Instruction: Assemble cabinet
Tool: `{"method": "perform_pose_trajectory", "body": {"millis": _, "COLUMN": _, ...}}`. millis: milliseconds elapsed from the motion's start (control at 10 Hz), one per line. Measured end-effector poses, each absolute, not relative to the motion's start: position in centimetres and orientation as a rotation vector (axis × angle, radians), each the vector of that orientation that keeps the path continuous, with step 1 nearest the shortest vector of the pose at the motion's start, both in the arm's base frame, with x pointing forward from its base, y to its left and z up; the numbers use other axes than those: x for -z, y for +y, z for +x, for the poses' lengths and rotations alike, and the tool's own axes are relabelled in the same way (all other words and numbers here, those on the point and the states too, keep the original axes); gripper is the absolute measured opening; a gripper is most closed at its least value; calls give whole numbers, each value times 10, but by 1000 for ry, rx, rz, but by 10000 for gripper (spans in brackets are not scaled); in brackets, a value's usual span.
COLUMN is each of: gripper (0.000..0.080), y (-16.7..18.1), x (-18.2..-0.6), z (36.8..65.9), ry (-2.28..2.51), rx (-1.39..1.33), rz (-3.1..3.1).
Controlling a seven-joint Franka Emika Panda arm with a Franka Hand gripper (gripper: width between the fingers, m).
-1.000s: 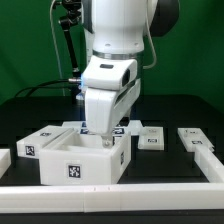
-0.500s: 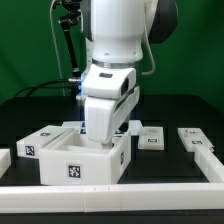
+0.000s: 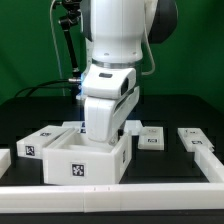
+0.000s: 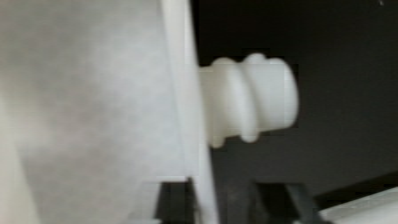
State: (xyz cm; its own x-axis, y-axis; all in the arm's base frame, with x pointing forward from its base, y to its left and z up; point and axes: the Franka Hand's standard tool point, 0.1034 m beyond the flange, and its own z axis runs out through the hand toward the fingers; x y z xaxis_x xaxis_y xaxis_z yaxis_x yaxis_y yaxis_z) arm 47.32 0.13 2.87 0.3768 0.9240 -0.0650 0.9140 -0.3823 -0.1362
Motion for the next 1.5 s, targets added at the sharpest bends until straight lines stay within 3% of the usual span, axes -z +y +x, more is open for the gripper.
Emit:
{"method": "perform_pose_trajectory", "body": {"millis": 100, "gripper": 101, "y": 1, "x": -29, "z": 474, "ry": -1700, "rx": -198, "rz": -2543}}
{"method": "perform_pose_trajectory", "body": {"millis": 200, "gripper": 42, "y": 1, "x": -30, "z": 475, "ry": -1701, "rx": -193, "rz": -2545}}
{"method": "perform_pose_trajectory", "body": {"millis": 1500, "gripper": 42, "y": -1, "x": -30, "z": 476, "ry": -1880, "rx": -187, "rz": -2414}}
